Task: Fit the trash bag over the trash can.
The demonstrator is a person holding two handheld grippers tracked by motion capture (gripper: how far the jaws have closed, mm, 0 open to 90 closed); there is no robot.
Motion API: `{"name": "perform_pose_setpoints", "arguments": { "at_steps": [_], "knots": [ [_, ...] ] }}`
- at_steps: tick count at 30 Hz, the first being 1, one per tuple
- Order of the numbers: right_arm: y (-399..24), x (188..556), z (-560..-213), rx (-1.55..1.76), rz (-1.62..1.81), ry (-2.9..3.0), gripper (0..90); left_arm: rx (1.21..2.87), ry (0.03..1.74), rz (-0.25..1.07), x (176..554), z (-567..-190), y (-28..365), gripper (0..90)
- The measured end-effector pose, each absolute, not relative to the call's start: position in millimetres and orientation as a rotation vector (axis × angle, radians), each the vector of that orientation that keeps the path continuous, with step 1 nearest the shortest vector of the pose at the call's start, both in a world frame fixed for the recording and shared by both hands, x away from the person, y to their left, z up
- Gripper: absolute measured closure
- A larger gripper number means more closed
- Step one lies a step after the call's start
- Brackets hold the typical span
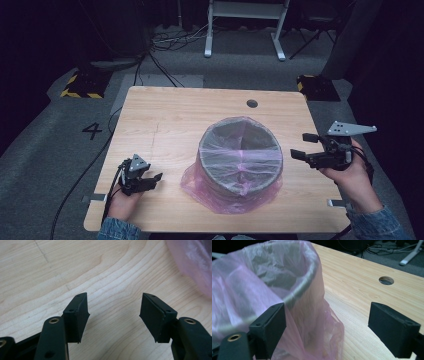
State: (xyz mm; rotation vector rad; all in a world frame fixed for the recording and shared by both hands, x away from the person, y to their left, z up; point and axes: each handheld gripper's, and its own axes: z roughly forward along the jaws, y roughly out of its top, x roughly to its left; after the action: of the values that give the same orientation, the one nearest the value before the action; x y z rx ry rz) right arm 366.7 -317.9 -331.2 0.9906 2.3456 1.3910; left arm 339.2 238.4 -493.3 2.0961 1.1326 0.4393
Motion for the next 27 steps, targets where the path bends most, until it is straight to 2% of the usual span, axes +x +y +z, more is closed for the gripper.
{"name": "perform_pose_setpoints", "arguments": {
  "at_steps": [10, 16, 23, 25, 27],
  "knots": [
    [-287, 371, -299, 0.794, 1.411, 2.413, 15.1, 2.116, 1.128, 0.445, 341, -499, 240, 38.1],
    [-271, 374, -291, 0.753, 1.385, 2.385, 15.4, 2.109, 1.07, 0.461, 342, -504, 244, 34.0],
    [-255, 378, -280, 0.712, 1.319, 2.382, 15.6, 2.121, 1.034, 0.437, 345, -504, 248, 33.5],
    [-248, 379, -277, 0.688, 1.315, 2.395, 18.7, 2.118, 1.034, 0.443, 346, -504, 248, 33.4],
    [-244, 379, -278, 0.784, 1.332, 2.459, 26.1, 2.12, 1.033, 0.446, 346, -504, 248, 33.3]
  ]
}}
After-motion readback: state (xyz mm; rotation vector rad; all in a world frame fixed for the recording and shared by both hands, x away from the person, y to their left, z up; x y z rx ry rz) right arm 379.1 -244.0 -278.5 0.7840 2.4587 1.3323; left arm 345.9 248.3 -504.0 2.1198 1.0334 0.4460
